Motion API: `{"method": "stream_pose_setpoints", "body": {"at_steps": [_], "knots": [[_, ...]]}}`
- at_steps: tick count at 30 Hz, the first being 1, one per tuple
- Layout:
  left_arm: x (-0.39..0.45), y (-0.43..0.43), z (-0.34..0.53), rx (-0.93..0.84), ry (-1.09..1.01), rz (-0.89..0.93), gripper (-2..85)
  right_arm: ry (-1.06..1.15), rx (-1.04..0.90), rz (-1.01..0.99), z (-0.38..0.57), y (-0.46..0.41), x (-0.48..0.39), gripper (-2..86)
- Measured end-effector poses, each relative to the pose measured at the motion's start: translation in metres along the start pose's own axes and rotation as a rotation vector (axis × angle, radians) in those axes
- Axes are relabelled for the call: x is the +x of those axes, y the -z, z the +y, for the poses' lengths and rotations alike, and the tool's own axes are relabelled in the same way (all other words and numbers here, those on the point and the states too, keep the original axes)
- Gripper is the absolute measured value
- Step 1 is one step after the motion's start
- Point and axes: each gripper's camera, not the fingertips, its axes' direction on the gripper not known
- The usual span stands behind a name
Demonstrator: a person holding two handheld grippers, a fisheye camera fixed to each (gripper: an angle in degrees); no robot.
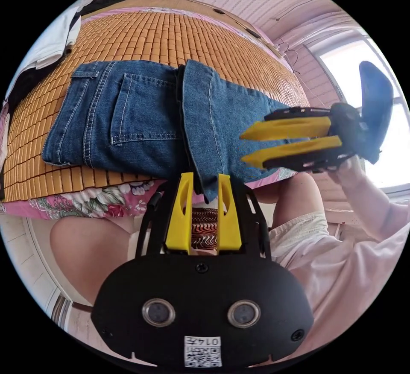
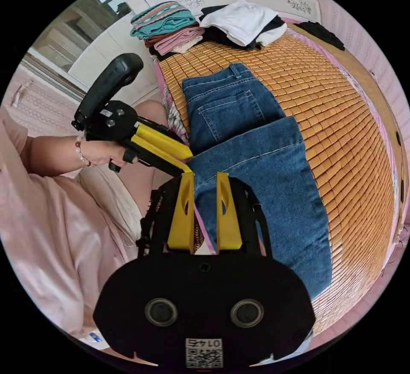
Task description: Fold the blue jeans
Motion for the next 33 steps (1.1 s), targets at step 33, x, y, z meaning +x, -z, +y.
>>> {"method": "stream_pose_setpoints", "body": {"at_steps": [33], "knots": [[-0.043, 0.147, 0.091, 0.289, 0.196, -0.322, 5.8, -0.096, 0.067, -0.049, -0.173, -0.015, 0.137, 5.8]]}}
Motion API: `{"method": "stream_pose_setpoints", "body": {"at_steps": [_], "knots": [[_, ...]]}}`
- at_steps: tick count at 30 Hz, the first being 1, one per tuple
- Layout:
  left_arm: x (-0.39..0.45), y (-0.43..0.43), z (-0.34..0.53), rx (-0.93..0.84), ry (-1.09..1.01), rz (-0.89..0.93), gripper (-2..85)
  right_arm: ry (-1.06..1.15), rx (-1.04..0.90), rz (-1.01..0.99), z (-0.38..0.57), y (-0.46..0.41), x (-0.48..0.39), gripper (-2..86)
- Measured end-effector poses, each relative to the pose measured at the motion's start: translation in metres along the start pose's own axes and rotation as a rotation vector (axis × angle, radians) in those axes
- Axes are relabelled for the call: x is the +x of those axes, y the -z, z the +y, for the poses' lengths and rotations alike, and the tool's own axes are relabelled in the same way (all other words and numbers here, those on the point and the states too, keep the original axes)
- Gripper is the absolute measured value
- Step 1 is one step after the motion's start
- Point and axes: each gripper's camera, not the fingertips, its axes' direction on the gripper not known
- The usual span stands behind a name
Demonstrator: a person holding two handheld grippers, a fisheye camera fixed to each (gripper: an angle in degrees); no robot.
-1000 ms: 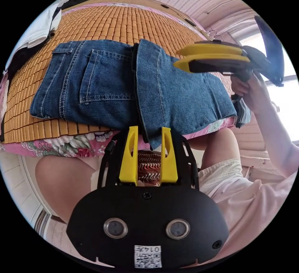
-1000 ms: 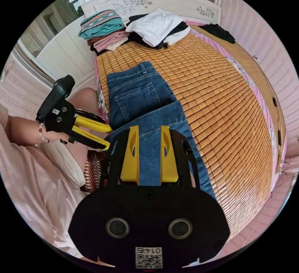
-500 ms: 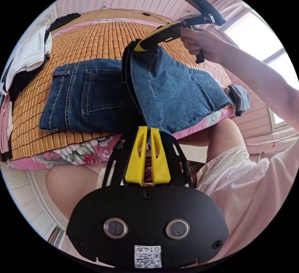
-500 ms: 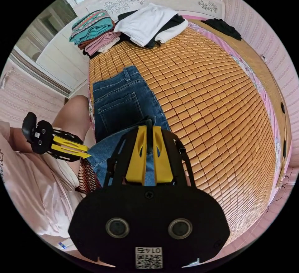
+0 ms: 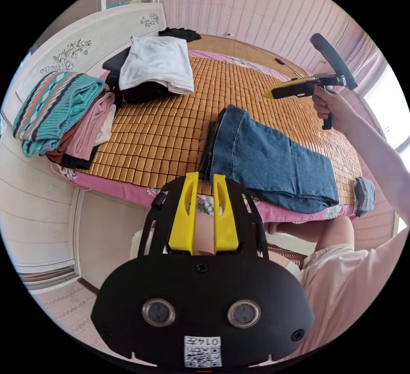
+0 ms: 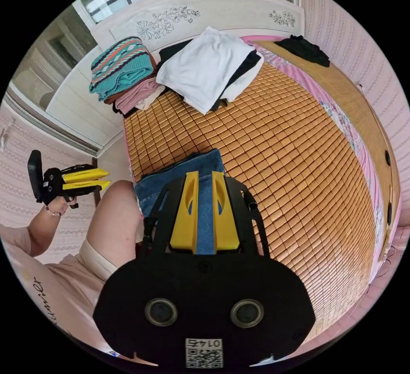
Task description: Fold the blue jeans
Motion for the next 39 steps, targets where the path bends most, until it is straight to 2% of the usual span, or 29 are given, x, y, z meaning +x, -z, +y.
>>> {"method": "stream_pose_setpoints", "body": {"at_steps": [5, 9, 12, 16, 18, 20, 21, 24, 27, 28, 30, 33, 39], "knots": [[0.05, -0.011, 0.012, -0.011, -0.129, 0.137, 4.7, -0.186, 0.025, 0.08, 0.15, 0.034, 0.043, 2.1], [0.127, -0.046, 0.009, -0.102, -0.306, 0.321, 4.4, -0.408, -0.137, 0.139, 0.283, 0.022, 0.048, 0.0], [0.185, -0.069, 0.002, -0.129, -0.421, 0.347, 4.9, -0.474, -0.292, 0.153, 0.318, -0.026, 0.054, -0.4], [0.242, -0.088, -0.006, -0.146, -0.542, 0.292, 4.8, -0.433, -0.44, 0.189, 0.279, -0.02, 0.065, -0.9], [0.261, -0.097, -0.001, -0.14, -0.621, 0.181, 3.8, -0.374, -0.398, 0.226, 0.251, -0.002, 0.064, -0.9], [0.273, -0.118, 0.007, -0.212, -0.677, 0.118, 1.9, -0.303, -0.336, 0.182, 0.215, 0.007, 0.064, -0.9], [0.275, -0.115, 0.009, -0.173, -0.696, 0.137, 0.8, -0.259, -0.307, 0.168, 0.189, 0.004, 0.066, -0.8], [0.284, -0.111, 0.005, -0.206, -0.714, 0.114, -0.4, -0.172, -0.29, 0.214, 0.132, -0.019, 0.074, -0.7], [0.286, -0.114, 0.002, -0.217, -0.709, 0.129, -0.7, -0.186, -0.329, 0.258, 0.096, -0.043, 0.094, -0.6], [0.285, -0.118, 0.002, -0.214, -0.703, 0.149, -0.7, -0.186, -0.408, 0.251, 0.092, -0.062, 0.102, -0.6], [0.283, -0.121, -0.001, -0.199, -0.702, 0.188, -0.8, -0.172, -0.434, 0.24, 0.085, -0.06, 0.108, -0.6], [0.28, -0.124, -0.012, -0.232, -0.671, 0.25, -0.8, -0.059, -0.585, 0.216, 0.065, -0.052, 0.114, -0.6], [0.297, -0.125, -0.016, -0.211, -0.737, 0.195, -0.8, -0.136, -0.517, 0.166, 0.08, -0.029, 0.14, -0.7]]}}
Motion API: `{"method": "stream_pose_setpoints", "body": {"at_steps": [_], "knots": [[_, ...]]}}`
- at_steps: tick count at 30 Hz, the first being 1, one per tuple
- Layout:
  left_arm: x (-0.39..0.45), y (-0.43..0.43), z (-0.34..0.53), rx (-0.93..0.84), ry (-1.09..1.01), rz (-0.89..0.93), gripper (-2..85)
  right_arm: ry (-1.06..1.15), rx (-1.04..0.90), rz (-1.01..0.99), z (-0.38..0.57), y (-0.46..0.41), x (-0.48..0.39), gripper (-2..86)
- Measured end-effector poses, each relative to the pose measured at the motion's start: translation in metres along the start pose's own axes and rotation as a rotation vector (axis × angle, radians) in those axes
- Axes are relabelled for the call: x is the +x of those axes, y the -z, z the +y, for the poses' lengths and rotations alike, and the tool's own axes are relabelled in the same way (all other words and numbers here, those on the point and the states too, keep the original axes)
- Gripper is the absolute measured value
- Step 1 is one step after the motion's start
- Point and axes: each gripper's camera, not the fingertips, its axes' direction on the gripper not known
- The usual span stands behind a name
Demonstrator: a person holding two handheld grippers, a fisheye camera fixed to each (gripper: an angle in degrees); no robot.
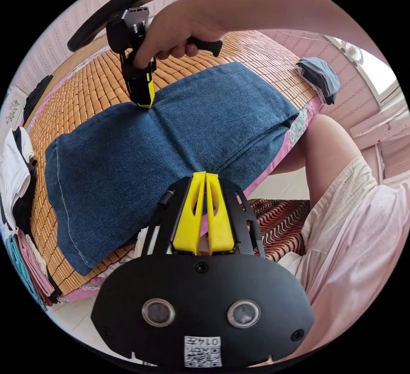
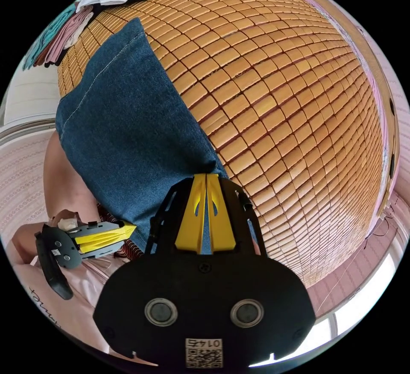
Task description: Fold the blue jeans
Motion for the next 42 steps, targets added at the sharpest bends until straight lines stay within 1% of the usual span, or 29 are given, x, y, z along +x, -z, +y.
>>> {"method": "stream_pose_setpoints", "body": {"at_steps": [2, 4, 5, 6, 7, 8, 10, 12, 13, 14, 16, 18, 21, 23, 24, 26, 27, 28, 29, 31, 35, 38, 40, 42], "knots": [[-0.005, 0.001, -0.003, 0.009, 0.026, 0.025, -0.7, -0.033, 0.083, -0.033, 0.028, 0.012, 0.009, -0.6], [-0.012, 0.008, -0.004, 0.033, 0.065, 0.06, -0.7, -0.15, 0.313, -0.171, 0.106, 0.038, 0.034, -0.4], [-0.013, 0.01, -0.005, 0.04, 0.07, 0.065, -0.7, -0.183, 0.367, -0.206, 0.131, 0.043, 0.04, -0.3], [-0.014, 0.018, -0.007, 0.07, 0.072, 0.074, -0.7, -0.248, 0.448, -0.243, 0.184, 0.049, 0.052, -0.1], [-0.016, 0.026, -0.013, 0.095, 0.068, 0.082, -0.6, -0.329, 0.5, -0.233, 0.236, 0.049, 0.06, 0.1], [-0.017, 0.029, -0.018, 0.102, 0.065, 0.082, -0.6, -0.372, 0.52, -0.217, 0.261, 0.047, 0.063, 0.3], [-0.022, 0.035, -0.047, 0.117, 0.041, 0.094, -0.2, -0.529, 0.49, -0.164, 0.345, 0.027, 0.069, 1.3], [-0.025, 0.036, -0.077, 0.124, 0.017, 0.11, 0.6, -0.626, 0.431, -0.147, 0.389, 0.008, 0.071, 3.0], [-0.026, 0.036, -0.1, 0.126, 0.003, 0.122, 1.4, -0.674, 0.41, -0.174, 0.412, -0.004, 0.071, 6.6], [-0.027, 0.035, -0.112, 0.128, 0.003, 0.128, 1.8, -0.687, 0.403, -0.202, 0.421, -0.01, 0.071, 8.4], [-0.026, 0.025, -0.166, 0.105, 0.013, 0.2, 4.0, -0.744, 0.382, -0.312, 0.447, -0.031, 0.071, 10.1], [-0.019, 0.012, -0.206, 0.076, 0.008, 0.246, 5.7, -0.77, 0.422, -0.394, 0.461, -0.038, 0.072, 9.8], [0.007, -0.012, -0.267, 0.008, -0.041, 0.259, 9.1, -0.798, 0.452, -0.495, 0.478, -0.045, 0.081, 8.1], [0.023, -0.029, -0.298, -0.052, -0.069, 0.238, 10.9, -0.799, 0.451, -0.544, 0.489, -0.05, 0.086, 7.5], [0.031, -0.039, -0.316, -0.077, -0.081, 0.19, 11.2, -0.78, 0.467, -0.566, 0.497, -0.05, 0.088, 6.9], [0.039, -0.055, -0.337, -0.132, -0.09, 0.105, 11.2, -0.767, 0.49, -0.584, 0.511, -0.047, 0.089, 5.8], [0.043, -0.072, -0.346, -0.212, -0.106, 0.064, 10.8, -0.761, 0.506, -0.601, 0.52, -0.045, 0.088, 5.0], [0.044, -0.085, -0.351, -0.279, -0.115, 0.058, 10.3, -0.754, 0.523, -0.614, 0.529, -0.041, 0.086, 4.5], [0.043, -0.085, -0.352, -0.264, -0.103, 0.059, 9.6, -0.753, 0.533, -0.619, 0.534, -0.039, 0.085, 4.3], [0.037, -0.086, -0.357, -0.273, -0.085, 0.138, 6.3, -0.749, 0.592, -0.649, 0.555, -0.029, 0.082, 3.5], [0.035, -0.073, -0.368, -0.206, -0.051, 0.235, 1.4, -0.792, 0.729, -0.686, 0.609, -0.005, 0.082, 2.9], [0.057, -0.042, -0.386, -0.087, -0.103, 0.319, 0.2, -0.84, 0.797, -0.595, 0.668, 0.027, 0.081, 2.6], [0.072, 0.001, -0.393, 0.056, -0.167, 0.393, -0.1, -0.871, 0.877, -0.506, 0.722, 0.061, 0.076, 2.6], [0.068, 0.037, -0.39, 0.161, -0.2, 0.443, -0.2, -0.835, 0.966, -0.467, 0.757, 0.09, 0.068, 2.7]]}}
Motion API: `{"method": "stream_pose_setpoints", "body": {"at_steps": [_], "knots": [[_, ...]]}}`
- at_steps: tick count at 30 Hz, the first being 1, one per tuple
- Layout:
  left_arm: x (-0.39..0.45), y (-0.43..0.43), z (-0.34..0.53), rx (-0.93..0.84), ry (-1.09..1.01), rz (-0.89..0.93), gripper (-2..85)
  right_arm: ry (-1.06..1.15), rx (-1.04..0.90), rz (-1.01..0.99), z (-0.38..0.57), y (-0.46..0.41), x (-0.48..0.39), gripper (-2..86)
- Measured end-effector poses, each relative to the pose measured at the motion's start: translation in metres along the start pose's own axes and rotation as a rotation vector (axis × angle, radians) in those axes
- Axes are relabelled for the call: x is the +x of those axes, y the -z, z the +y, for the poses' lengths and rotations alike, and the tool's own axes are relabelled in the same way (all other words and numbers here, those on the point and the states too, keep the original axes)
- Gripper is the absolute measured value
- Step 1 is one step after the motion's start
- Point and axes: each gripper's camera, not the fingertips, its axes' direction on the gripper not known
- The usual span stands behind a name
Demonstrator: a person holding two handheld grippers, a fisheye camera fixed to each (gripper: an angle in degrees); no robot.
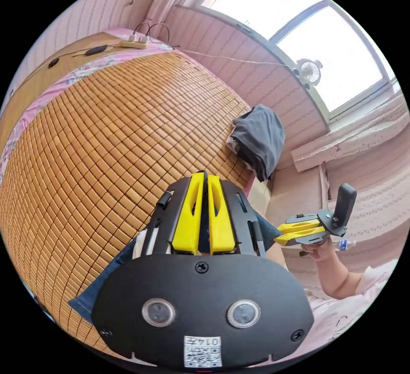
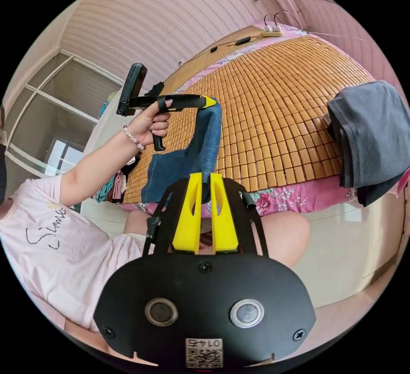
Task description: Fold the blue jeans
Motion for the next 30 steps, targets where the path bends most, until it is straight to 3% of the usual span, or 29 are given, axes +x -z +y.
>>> {"method": "stream_pose_setpoints", "body": {"at_steps": [5, 9, 11, 14, 21, 25, 29, 30], "knots": [[-0.023, 0.095, 0.062, 0.185, 0.003, 0.047, 0.0, 0.262, 0.015, -0.183, -0.007, 0.035, -0.07, 3.2], [-0.075, 0.146, 0.168, 0.195, 0.209, -0.246, 1.1, 0.441, -0.201, -0.331, -0.012, -0.078, -0.169, 4.6], [-0.102, 0.155, 0.221, 0.19, 0.354, -0.337, 1.6, 0.468, -0.374, -0.288, 0.0, -0.151, -0.195, 4.6], [-0.126, 0.153, 0.288, 0.145, 0.535, -0.31, 3.1, 0.476, -0.55, -0.071, 0.027, -0.215, -0.204, 2.5], [-0.106, 0.088, 0.306, 0.184, 0.574, -0.102, 5.5, 0.523, -0.556, 0.188, 0.05, -0.234, -0.21, -0.2], [-0.091, 0.028, 0.284, -0.005, 0.46, -0.29, 5.3, 0.542, -0.592, 0.25, 0.055, -0.257, -0.216, -0.4], [-0.1, 0.029, 0.292, 0.031, 0.484, -0.249, 4.6, 0.559, -0.618, 0.163, 0.042, -0.24, -0.218, -0.5], [-0.102, 0.04, 0.295, 0.059, 0.513, -0.248, 4.8, 0.558, -0.551, 0.143, 0.032, -0.22, -0.217, -0.5]]}}
